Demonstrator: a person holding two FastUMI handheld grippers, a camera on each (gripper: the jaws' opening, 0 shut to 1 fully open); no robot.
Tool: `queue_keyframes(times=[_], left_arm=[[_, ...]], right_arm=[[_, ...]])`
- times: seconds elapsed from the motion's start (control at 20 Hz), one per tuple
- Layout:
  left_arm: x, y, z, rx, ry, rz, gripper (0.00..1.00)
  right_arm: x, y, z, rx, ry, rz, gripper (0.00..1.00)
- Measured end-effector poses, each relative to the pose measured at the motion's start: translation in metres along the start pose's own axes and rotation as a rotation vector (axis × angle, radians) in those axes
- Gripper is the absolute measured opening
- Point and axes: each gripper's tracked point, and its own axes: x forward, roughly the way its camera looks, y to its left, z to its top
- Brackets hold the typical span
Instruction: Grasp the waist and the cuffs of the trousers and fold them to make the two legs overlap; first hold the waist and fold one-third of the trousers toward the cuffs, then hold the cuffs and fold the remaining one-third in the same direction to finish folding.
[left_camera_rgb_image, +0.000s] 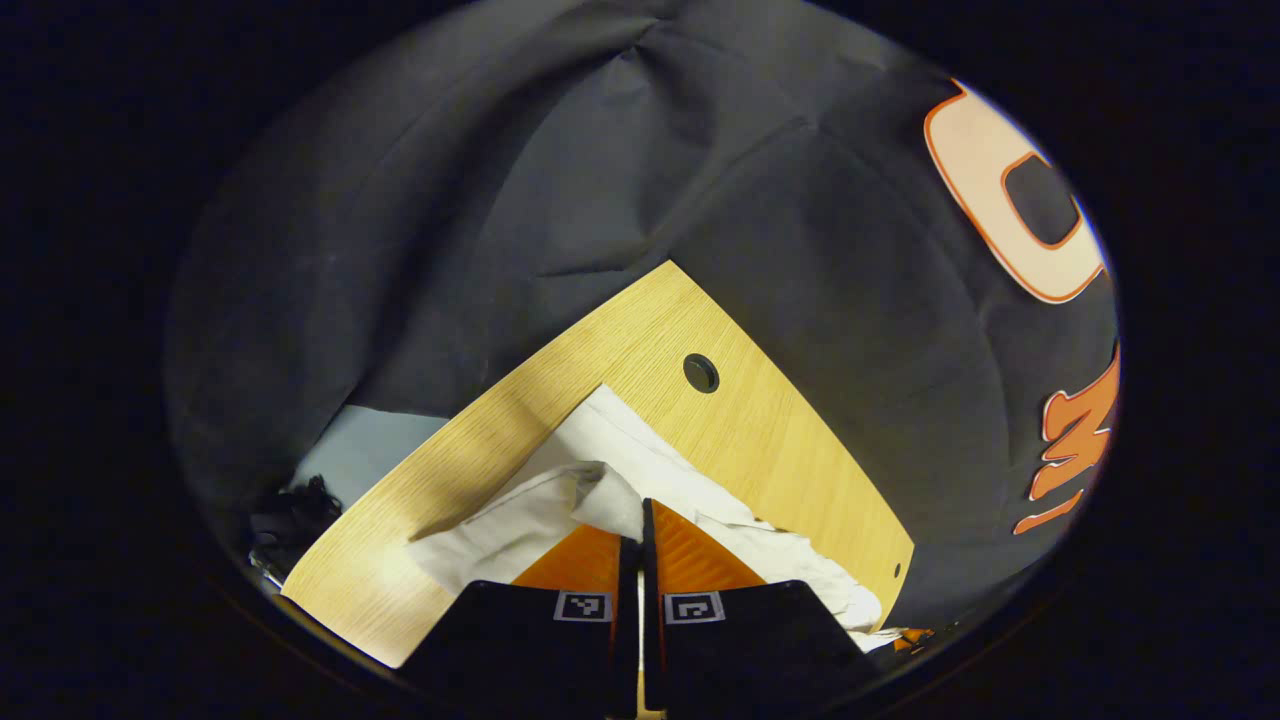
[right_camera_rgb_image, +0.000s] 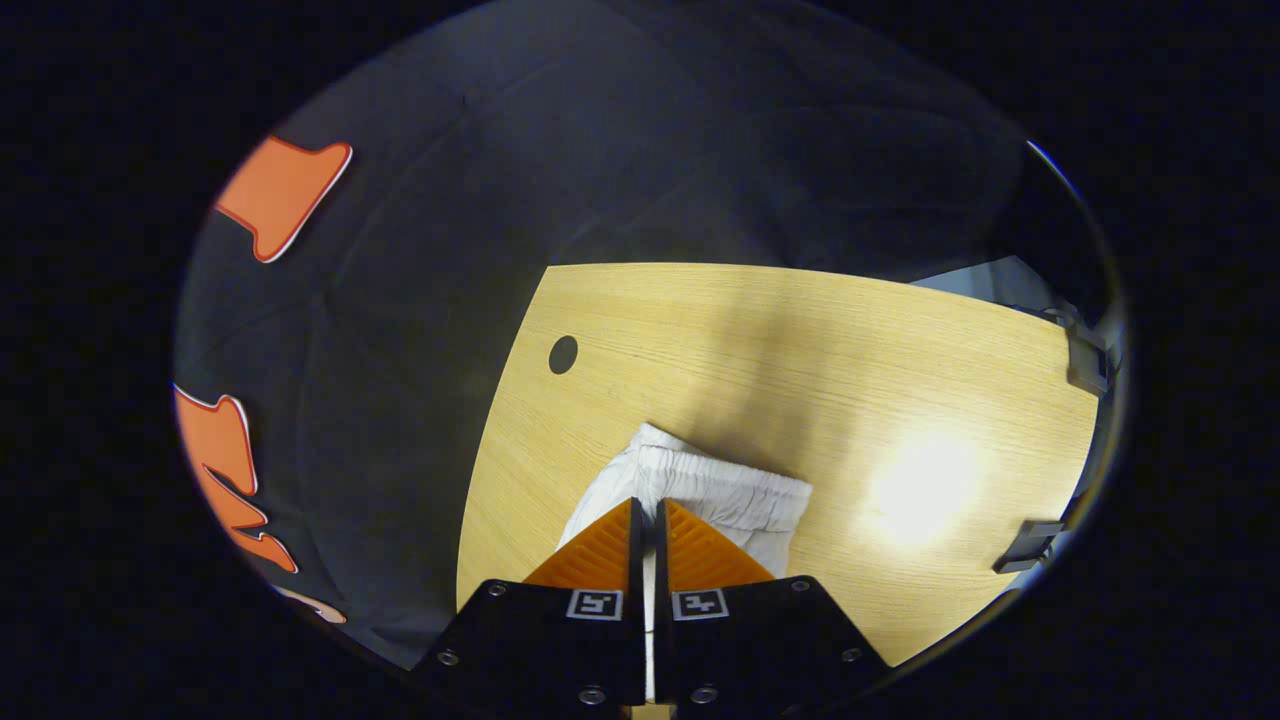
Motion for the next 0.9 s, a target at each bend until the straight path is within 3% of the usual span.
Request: queue_keyframes(times=[0.3,0.6,0.75,0.9], left_arm=[[0.039,-0.003,0.026,-0.013,-0.002,-0.039,0.05],[0.045,0.008,0.039,-0.063,0.002,-0.017,0.06],[0.055,0.007,0.042,-0.019,-0.009,0.008,0.08],[0.048,0.002,0.049,-0.028,-0.057,-0.023,0.15]], right_arm=[[0.036,0.041,0.013,0.024,0.005,0.006,0.04],[0.075,0.042,0.009,0.055,0.029,0.001,0.04],[0.072,0.044,0.009,0.078,0.054,0.034,0.04],[0.062,0.048,0.017,0.068,0.042,0.076,0.05]])
